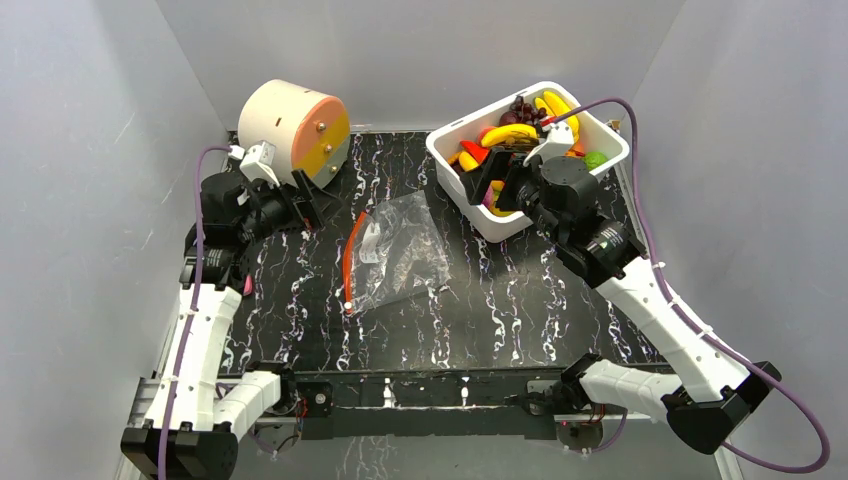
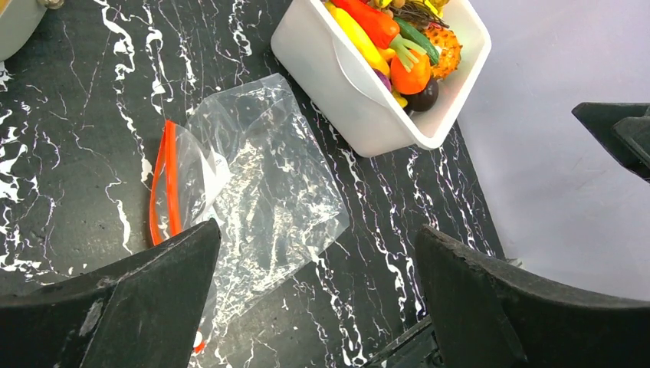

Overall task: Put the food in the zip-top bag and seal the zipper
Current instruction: Pick up the zipper food storage bag at the center of the board.

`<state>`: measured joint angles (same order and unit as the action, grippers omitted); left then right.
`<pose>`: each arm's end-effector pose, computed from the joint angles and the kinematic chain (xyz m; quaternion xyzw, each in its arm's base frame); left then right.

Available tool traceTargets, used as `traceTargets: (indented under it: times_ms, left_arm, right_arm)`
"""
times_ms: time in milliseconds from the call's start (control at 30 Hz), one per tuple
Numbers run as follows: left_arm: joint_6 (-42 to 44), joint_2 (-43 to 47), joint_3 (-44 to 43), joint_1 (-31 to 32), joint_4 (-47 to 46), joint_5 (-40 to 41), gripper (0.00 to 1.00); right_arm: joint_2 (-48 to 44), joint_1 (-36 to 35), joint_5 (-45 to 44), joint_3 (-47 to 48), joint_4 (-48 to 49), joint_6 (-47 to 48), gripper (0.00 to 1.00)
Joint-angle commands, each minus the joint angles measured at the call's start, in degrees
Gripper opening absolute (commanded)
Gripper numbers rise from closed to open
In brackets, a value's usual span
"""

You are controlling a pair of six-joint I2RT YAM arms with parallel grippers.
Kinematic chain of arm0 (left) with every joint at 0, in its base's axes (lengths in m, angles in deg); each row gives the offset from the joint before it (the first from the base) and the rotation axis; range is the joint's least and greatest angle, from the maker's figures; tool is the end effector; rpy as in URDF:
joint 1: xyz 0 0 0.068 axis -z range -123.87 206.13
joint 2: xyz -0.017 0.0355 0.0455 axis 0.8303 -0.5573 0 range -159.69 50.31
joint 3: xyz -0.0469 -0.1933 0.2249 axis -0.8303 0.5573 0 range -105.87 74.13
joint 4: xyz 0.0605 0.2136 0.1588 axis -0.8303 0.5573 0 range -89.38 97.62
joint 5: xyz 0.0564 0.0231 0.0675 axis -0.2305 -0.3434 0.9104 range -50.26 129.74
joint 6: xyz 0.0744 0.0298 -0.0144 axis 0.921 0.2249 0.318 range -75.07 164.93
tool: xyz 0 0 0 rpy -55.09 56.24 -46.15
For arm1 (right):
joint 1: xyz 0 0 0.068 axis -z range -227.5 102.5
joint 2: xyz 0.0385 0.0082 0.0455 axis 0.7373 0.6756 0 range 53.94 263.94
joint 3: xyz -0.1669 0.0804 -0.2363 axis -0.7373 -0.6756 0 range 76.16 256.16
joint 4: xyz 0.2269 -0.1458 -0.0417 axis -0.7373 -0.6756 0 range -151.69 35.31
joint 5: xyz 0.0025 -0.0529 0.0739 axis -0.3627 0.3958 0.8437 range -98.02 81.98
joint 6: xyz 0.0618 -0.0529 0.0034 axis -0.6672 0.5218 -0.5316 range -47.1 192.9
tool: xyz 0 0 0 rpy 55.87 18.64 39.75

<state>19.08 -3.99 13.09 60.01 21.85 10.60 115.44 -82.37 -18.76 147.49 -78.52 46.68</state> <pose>0.2264 -0.0499 0.4067 0.0054 0.7806 -0.3442 0.5217 0.2231 0.1395 0.4387 -0.0017 0.7867 0.2480 0.5654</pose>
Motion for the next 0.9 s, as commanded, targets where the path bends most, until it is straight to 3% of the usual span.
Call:
traceTargets:
  times_ms: [0, 233, 400, 633, 767, 867]
  left_arm:
    - [-2.09, 0.92, 1.11, 0.26, -1.14, 1.60, 0.98]
    - [-0.95, -4.21, 1.70, 0.25, 3.90, 9.81, 0.98]
    - [-2.03, -12.58, 0.56, 0.26, 8.70, 12.91, 0.91]
    - [-4.16, -22.72, 3.42, 0.34, 6.85, 9.75, 0.85]
    - [-7.57, -25.42, 9.06, 0.36, -1.76, 4.45, 0.82]
    - [-10.86, -29.33, 12.13, 0.34, -7.98, -1.37, 0.74]
  right_arm:
    - [-0.80, -0.36, 0.03, -0.20, 2.27, -1.02, 0.98]
    - [-1.46, -0.33, 0.56, -1.08, 2.43, -1.05, 0.98]
    - [-1.66, -0.31, 1.87, -1.84, 2.29, -0.51, 0.98]
    - [-2.24, -0.30, 2.77, -2.97, 2.48, -0.22, 0.98]
    - [-3.38, -0.33, 4.06, -3.98, 3.39, 1.19, 0.94]
    - [-2.77, -0.37, 4.30, -3.83, 2.44, 1.43, 0.88]
